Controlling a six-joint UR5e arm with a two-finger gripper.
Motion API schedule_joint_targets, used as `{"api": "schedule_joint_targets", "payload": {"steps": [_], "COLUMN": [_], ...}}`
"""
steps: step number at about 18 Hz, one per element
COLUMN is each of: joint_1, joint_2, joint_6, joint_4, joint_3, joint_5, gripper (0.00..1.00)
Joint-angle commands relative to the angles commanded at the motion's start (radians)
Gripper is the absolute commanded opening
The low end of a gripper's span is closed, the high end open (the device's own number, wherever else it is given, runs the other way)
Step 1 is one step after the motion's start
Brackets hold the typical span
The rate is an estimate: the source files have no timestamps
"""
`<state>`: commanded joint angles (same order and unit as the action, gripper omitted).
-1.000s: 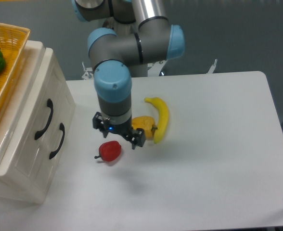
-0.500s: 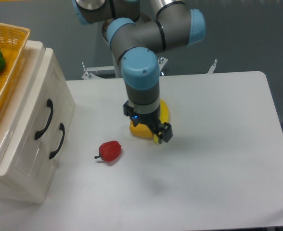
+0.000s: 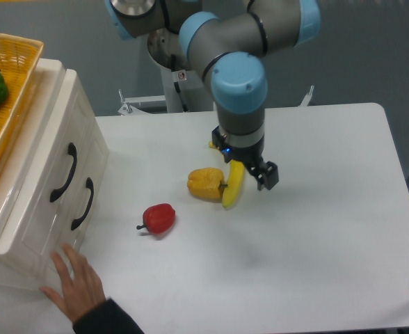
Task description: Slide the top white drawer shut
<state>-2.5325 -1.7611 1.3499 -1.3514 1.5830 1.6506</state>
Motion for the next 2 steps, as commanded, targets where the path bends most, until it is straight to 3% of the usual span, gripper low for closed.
{"api": "schedule_joint_targets", "payload": {"steps": [2], "joint_1": [-0.006], "joint_2": [0.006], "joint_6": [0.0], "joint_4": [0.001], "joint_3": [0.008], "joint_5": [-0.009], "gripper": [1.0]}}
